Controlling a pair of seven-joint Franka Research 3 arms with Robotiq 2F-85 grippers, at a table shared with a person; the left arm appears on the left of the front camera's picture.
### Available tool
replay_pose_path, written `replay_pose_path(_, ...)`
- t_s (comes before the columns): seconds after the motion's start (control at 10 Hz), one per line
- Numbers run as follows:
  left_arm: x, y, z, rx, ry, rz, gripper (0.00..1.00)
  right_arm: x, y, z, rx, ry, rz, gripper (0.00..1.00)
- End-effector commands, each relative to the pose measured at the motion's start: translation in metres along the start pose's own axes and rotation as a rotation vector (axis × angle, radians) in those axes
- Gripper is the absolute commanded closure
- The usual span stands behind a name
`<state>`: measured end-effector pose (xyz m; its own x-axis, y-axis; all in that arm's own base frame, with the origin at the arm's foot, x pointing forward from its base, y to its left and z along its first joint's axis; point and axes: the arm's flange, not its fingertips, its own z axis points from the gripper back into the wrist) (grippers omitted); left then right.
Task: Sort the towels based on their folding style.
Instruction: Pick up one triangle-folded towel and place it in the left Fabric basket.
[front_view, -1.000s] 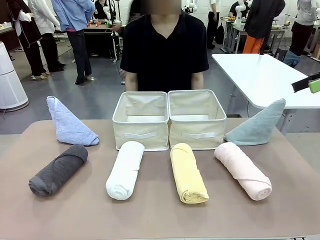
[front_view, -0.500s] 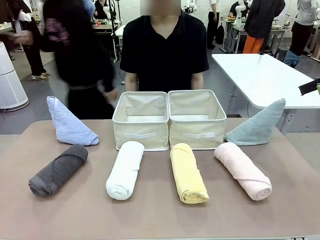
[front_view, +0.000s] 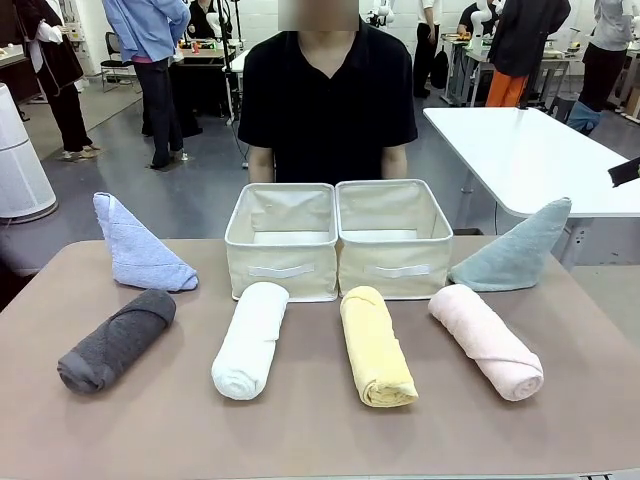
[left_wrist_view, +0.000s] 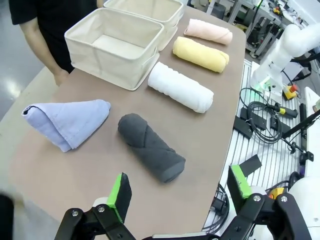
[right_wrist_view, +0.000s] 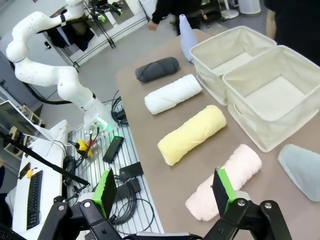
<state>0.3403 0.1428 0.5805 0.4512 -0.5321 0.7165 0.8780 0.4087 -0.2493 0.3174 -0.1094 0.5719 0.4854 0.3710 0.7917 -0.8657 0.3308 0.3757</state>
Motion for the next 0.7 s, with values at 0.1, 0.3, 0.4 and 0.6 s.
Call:
replay_pose_path(0.1,0.0000,0.0019,-0.0022,-0.007,0.001,0.001,0.00,0.0016,-0.0025,-0.0050,0.016,0.008,0.001,0.00)
replay_pose_path(0.3,0.0000,0.0019,-0.0022,-0.007,0.001,0.001,0.00,0.0016,-0.0025,-0.0050,0.016,0.008,0.001,0.00)
replay_pose_path(0.4,0.0000,0.0019,-0.0022,-0.007,0.001,0.001,0.00,0.0016,-0.0025,-0.0050,0.016,0.008,0.001,0.00)
replay_pose_path(0.6,0.0000,0.0019,-0.0022,-0.007,0.001,0.001,0.00,0.0016,-0.0025,-0.0050,0.016,0.008,0.001,0.00)
